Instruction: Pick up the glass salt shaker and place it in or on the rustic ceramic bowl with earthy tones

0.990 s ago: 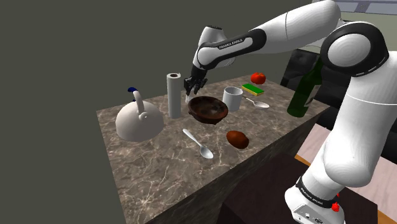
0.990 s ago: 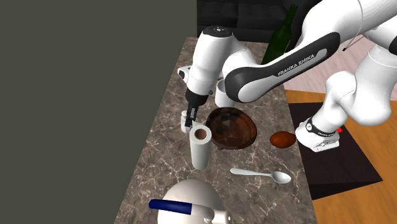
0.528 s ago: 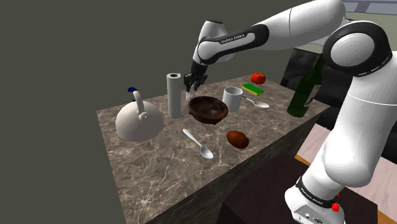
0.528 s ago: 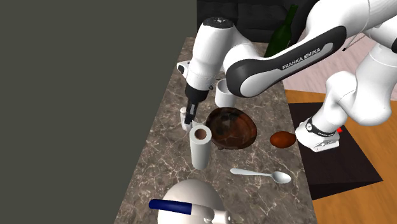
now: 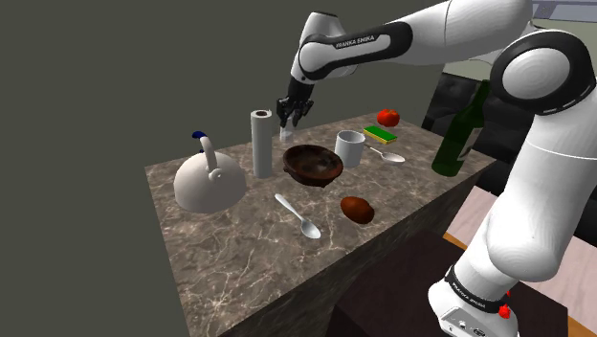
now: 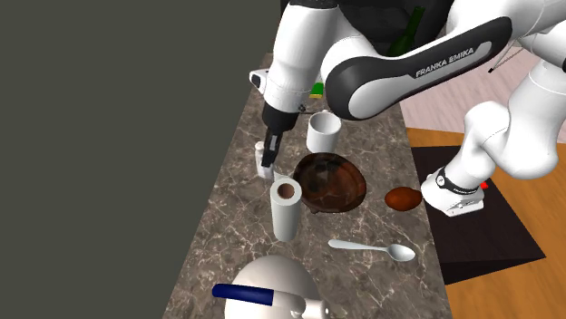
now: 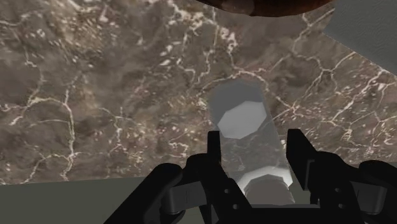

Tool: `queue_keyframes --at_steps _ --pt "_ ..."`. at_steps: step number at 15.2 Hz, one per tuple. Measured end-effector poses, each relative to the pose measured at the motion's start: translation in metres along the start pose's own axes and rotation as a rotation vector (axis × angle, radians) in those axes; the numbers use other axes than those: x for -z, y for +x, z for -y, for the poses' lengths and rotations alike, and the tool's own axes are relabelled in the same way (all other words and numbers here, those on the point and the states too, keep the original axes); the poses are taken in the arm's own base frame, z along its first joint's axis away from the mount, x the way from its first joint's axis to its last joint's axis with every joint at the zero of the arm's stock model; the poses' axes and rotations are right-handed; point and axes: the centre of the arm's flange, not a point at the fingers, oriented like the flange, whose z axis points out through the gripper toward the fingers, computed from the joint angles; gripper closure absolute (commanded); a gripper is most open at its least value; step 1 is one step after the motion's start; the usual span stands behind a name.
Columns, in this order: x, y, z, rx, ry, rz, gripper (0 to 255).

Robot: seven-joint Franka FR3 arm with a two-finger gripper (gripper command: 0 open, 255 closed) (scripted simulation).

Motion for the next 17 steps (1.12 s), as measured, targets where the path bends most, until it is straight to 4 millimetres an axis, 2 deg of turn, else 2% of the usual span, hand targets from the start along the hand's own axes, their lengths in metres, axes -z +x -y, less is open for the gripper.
queue_keyframes --at_steps 17 --pt "0.086 0.022 0.011 0.0 0.0 0.0 255"
